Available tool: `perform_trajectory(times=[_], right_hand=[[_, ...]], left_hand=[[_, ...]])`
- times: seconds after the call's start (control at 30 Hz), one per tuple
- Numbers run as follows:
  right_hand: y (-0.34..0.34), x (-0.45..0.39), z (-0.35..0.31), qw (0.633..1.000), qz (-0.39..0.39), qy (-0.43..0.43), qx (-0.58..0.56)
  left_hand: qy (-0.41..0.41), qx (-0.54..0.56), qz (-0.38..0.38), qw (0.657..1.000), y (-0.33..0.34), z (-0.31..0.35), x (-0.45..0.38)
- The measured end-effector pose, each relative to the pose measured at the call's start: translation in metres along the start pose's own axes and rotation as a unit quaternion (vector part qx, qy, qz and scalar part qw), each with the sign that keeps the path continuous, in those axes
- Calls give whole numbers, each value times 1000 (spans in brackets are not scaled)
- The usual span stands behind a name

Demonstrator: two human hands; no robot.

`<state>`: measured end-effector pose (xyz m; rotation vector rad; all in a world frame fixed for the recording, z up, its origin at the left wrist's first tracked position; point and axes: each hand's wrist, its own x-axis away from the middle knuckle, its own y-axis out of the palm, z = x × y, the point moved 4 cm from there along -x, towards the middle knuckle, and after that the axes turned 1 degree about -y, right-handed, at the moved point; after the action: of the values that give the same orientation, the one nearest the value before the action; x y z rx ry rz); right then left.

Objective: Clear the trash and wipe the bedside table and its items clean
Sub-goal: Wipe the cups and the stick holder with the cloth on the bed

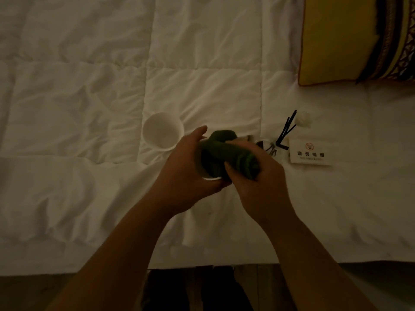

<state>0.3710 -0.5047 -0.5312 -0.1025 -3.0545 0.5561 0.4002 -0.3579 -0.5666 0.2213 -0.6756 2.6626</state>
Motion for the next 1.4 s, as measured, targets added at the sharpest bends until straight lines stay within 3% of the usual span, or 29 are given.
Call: perform_trajectory(times=[0.1, 0.2, 0.27, 0.37, 0.47, 0.57, 0.67, 0.83, 0.9, 1.0, 1.1, 1.2, 1.3, 1.4], right_hand=[[5, -9, 4, 1000, -1, 28, 8], [2, -7, 14, 994, 84, 68, -7], [-2, -8, 22, 975, 142, 139, -101], [0, -18, 24, 924, 136, 180, -309], [5, -18, 17, 901, 133, 161, -381], [9, -4, 15, 911, 152, 161, -348], [12, 12, 7, 952, 173, 94, -235], [12, 14, -8, 983, 145, -22, -108], [7, 6, -8, 988, 127, -20, -88], [8, -2, -4, 985, 118, 22, -122], [14, -8, 1, 958, 155, 127, -207], [20, -14, 5, 927, 121, 209, -286], [26, -12, 13, 873, 69, 298, -380], [30, -7, 18, 808, 69, 358, -463]], left_hand=[[22, -20, -47, 998, 1, 4, -3], [48, -63, -70, 994, -3, 6, -9], [68, -56, -72, 993, -8, 9, -9], [55, 4, -24, 998, -8, 15, -3], [7, 38, 55, 998, -2, 22, 0], [-57, 127, 125, 982, 2, 24, -1], [-108, 271, 164, 943, 9, 22, 1], [-164, 323, 56, 930, 17, 11, 10], [-165, 354, -6, 920, 12, 4, 12], [-114, 365, -36, 924, 8, 4, 10], [-59, 382, -22, 922, 13, 8, 8], [-4, 399, 6, 917, 8, 5, 10], [40, 381, 6, 924, 0, 6, 11], [50, 384, 33, 921, 2, 7, 12]])
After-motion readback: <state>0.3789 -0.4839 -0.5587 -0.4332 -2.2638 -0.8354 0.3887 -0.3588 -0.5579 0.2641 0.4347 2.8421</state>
